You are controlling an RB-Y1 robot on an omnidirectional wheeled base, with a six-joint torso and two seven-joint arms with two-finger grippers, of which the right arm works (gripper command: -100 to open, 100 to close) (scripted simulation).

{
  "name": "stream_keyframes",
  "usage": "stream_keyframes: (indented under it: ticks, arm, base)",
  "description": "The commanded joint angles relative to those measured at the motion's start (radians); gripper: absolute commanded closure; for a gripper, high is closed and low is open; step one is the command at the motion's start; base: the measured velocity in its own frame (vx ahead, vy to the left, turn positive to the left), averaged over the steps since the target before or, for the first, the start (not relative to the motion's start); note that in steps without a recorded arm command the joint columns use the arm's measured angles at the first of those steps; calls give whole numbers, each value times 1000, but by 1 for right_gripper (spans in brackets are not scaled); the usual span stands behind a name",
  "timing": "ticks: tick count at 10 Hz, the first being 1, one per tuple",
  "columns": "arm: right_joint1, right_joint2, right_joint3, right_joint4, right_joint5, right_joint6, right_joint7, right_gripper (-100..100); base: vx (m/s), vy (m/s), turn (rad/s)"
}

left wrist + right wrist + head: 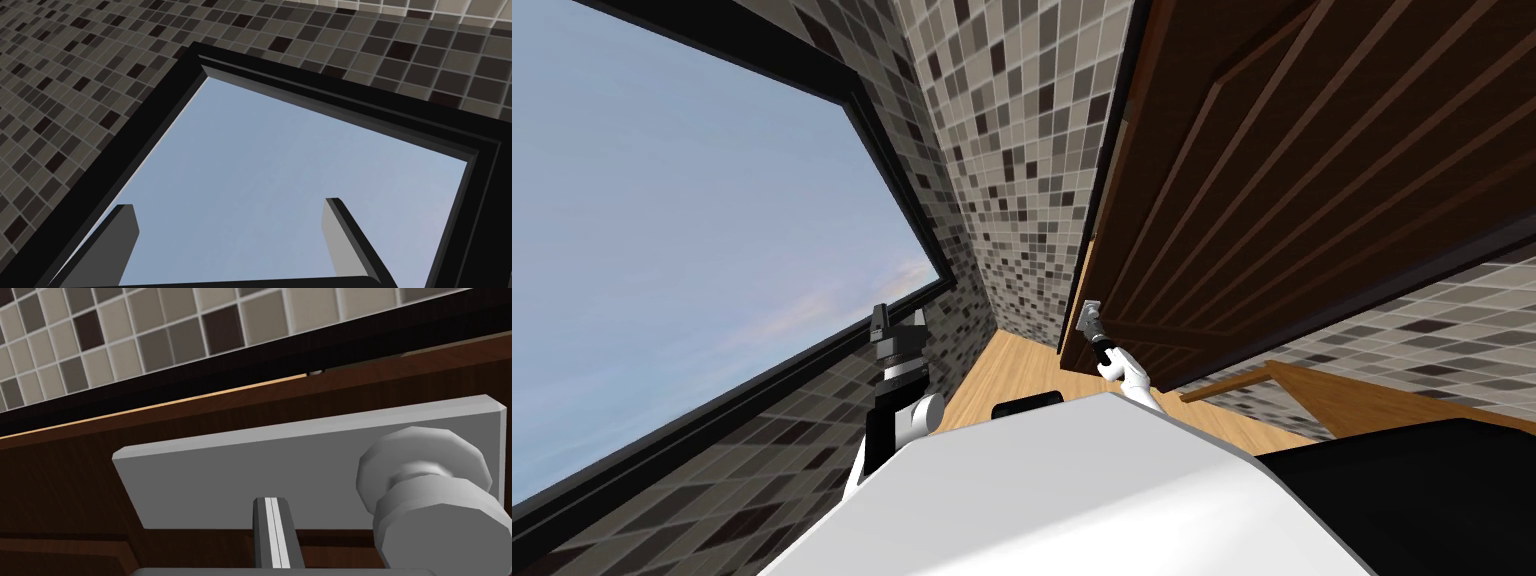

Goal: Pull the door open

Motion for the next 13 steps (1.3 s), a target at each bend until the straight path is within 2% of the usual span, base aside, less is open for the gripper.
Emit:
stream_keyframes:
  ticks: [1, 4, 5, 7, 8, 10, 11, 12, 13]
  arm:
    - [4, 10, 0, -9, -24, -23, -47, -100]
    - [10, 44, -7, -24, -72, -76, -136, -100]
    - [10, 44, -7, -24, -72, -76, -146, -100]
    - [14, 70, -12, -35, -110, -117, -214, -100]
    - [14, 70, -12, -35, -110, -117, -223, -100]
    - [19, 98, -18, -47, -150, -161, -290, -100]
    - [19, 98, -18, -47, -150, -161, -304, -100]
    - [22, 112, -21, -53, -170, -183, -337, -100]
    - [22, 112, -21, -53, -170, -183, -345, -100]
  base:
    - [-16, 21, -113]
    - [-26, 32, -127]
    - [-12, 17, -57]
    - [-14, 11, -133]
    - [-22, 11, -87]
    - [-34, 11, -126]
    - [-31, 13, -64]
    - [-24, 12, -107]
    - [-16, 11, -65]
